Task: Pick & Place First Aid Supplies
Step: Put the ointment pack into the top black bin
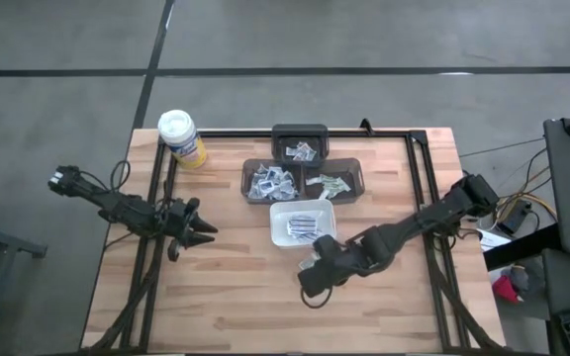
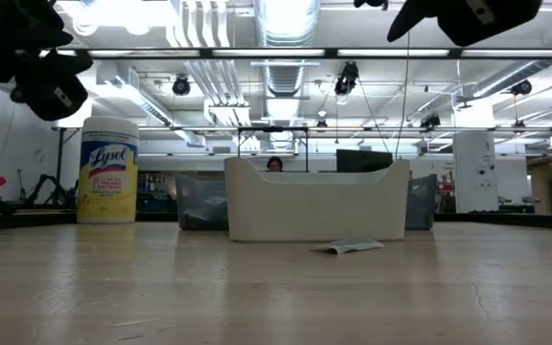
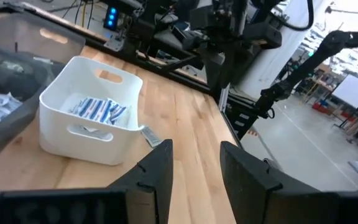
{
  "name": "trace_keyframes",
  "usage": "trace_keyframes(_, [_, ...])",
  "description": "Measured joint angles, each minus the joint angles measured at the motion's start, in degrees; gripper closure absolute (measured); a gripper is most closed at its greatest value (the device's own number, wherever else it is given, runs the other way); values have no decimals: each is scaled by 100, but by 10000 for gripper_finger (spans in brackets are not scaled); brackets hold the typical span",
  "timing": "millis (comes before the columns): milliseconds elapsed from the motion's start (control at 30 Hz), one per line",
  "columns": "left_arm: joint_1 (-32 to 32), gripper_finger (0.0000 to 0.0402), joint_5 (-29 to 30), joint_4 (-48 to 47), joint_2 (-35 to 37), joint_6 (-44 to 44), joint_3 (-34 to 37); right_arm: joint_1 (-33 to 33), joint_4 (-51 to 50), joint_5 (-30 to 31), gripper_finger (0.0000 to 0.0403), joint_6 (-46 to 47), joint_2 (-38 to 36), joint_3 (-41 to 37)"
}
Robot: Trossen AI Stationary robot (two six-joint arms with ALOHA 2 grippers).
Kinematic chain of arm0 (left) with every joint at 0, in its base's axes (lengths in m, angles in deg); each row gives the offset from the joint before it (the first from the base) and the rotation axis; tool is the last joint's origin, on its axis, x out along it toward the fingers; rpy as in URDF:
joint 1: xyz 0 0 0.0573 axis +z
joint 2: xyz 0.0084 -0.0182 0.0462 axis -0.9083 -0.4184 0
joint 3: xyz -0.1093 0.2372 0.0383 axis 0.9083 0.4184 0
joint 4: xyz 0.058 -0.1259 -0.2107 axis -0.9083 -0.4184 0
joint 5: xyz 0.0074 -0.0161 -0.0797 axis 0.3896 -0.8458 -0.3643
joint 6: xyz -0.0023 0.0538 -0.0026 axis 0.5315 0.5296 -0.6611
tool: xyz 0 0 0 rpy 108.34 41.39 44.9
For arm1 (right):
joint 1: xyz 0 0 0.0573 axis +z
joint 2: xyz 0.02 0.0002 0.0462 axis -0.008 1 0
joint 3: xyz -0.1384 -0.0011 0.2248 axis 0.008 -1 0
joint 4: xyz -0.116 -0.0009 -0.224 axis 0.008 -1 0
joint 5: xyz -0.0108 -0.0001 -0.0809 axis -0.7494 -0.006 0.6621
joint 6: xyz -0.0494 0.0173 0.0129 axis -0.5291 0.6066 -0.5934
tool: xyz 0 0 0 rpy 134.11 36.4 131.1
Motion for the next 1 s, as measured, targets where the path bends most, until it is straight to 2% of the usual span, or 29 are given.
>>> trace_keyframes(433, [2, 275, 0, 14, -2, 239, 28, 218, 98, 56, 262, 1248, 702, -6])
trace_keyframes(700, [2, 275, -49, 40, 13, 280, 144, 212, 161, 726, 270, 1851, 872, -9])
trace_keyframes(1000, [2, 275, -1040, 179, 201, 805, 166, 212, 160, 771, 272, 2101, 949, -6])
